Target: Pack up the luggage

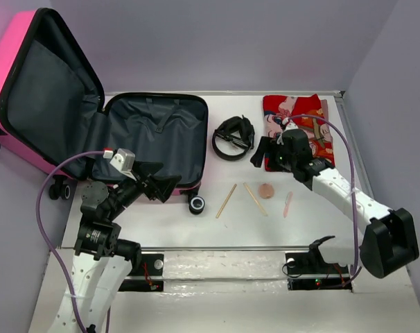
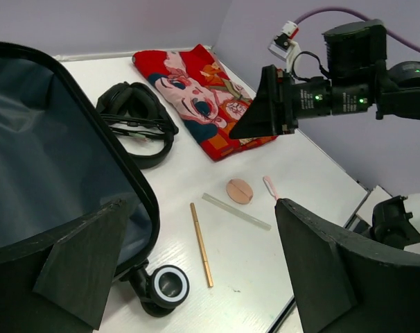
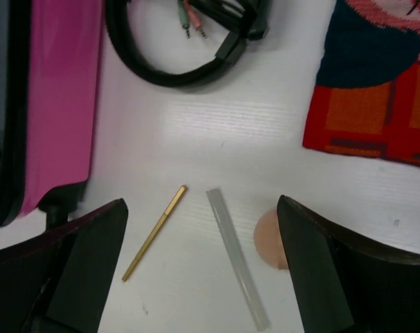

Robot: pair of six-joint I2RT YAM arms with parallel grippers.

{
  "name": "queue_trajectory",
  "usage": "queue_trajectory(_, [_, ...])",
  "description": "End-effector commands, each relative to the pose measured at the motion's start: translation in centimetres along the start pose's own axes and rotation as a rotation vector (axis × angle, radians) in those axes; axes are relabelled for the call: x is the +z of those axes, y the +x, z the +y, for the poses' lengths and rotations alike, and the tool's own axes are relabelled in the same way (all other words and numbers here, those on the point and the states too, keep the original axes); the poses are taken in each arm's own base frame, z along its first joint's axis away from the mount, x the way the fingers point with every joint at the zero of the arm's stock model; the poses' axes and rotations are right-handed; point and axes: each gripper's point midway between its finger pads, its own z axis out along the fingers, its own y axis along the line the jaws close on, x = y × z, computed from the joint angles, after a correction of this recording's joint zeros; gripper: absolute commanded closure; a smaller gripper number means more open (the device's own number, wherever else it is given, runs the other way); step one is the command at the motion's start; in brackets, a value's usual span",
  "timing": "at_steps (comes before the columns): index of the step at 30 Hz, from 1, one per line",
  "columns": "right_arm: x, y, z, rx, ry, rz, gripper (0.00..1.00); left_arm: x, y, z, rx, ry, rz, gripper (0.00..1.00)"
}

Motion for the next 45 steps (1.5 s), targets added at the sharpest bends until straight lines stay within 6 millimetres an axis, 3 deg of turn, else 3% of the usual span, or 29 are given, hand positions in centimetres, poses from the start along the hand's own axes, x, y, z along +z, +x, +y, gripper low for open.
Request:
queue_trajectory(1, [1.4, -5.3, 0.5, 0.003, 0.051, -0.173, 0.06, 0.0, -0.7, -0.6, 0.032, 0.039, -0.016, 0.01])
queue_trajectory(9, [5.9, -6.3, -0.9, 0.0, 0.154, -0.146, 0.1, 0.1, -0.5, -0.5, 0.018, 0.035, -0.014, 0.01])
queue_trajectory(15, [7.8, -6.7, -1.8, 0.001, 0.212, -0.142, 0.11, 0.0, -0.4, -0.5, 0.016, 0.035, -0.017, 0.01])
queue_trajectory(21, [10.5, -5.3, -2.6, 0.011, 0.234, -0.085, 0.13, 0.0, -0.5, -0.6, 0.016, 0.037, -0.019, 0.01])
queue_trajectory(28, [13.7, -4.0, -2.7, 0.02, 0.213, -0.036, 0.3, 0.1, -0.4, -0.6, 0.015, 0.042, -0.014, 0.01])
queue_trajectory(40, [17.0, -3.3, -3.0, 0.062, 0.208, -0.034, 0.31, 0.1, -0.3, -0.7, 0.016, 0.052, -0.011, 0.01])
queue_trajectory(41, [17.2, -3.6, -3.3, 0.061, 0.221, -0.046, 0.39, 0.1, -0.3, -0.8, 0.017, 0.054, -0.011, 0.01])
queue_trajectory(44, [18.1, -3.0, -4.0, 0.056, 0.249, -0.032, 0.44, 0.1, -0.3, -0.8, 0.017, 0.056, -0.012, 0.01])
queue_trajectory(45, [18.2, -3.0, -4.1, 0.062, 0.252, -0.033, 0.58, 0.1, -0.3, -0.7, 0.016, 0.052, -0.011, 0.01])
